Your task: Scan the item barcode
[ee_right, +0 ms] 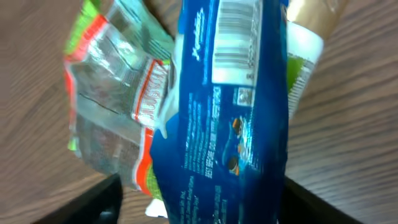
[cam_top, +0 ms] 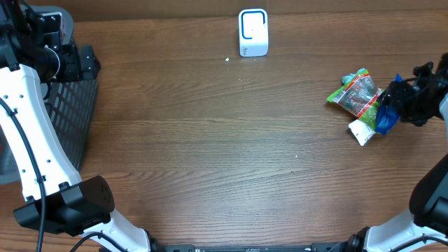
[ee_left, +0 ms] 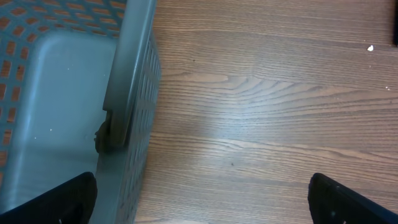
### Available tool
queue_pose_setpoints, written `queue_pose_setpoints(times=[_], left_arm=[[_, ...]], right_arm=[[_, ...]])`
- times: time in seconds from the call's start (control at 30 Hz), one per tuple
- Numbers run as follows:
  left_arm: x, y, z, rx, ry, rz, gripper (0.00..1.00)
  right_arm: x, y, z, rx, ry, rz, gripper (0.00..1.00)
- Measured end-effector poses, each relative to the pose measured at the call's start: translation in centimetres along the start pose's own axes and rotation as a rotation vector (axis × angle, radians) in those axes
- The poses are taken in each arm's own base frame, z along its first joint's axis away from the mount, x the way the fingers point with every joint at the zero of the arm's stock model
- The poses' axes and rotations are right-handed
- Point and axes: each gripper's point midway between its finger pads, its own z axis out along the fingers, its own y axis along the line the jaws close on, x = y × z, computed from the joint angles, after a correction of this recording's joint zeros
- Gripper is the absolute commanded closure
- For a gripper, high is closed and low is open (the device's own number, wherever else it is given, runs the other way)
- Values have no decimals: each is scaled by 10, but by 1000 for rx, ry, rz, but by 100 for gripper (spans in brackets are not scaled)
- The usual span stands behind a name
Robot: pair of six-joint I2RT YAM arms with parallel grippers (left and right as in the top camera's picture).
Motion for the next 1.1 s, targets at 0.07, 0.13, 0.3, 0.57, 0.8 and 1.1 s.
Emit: queue_pose_setpoints(times=[0.07, 0.13, 0.3, 0.57, 0.8, 1.1], left_arm=[[0, 0, 0, 0, 0, 0, 0], [0, 0, 0, 0, 0, 0, 0], [0, 0, 0, 0, 0, 0, 0], [0, 0, 0, 0, 0, 0, 0], [0, 0, 0, 0, 0, 0, 0], [0, 0, 0, 0, 0, 0, 1]], right_arm=[[1, 7, -1, -30, 9, -3, 10], [2, 16, -6, -57, 20, -6, 4], [-13, 46, -43, -113, -30, -53, 0], [-1, 142, -207, -261, -288, -290, 0], [90, 182, -284, -365, -317, -430, 0], [140, 188, -284, -441, -139, -333, 0]])
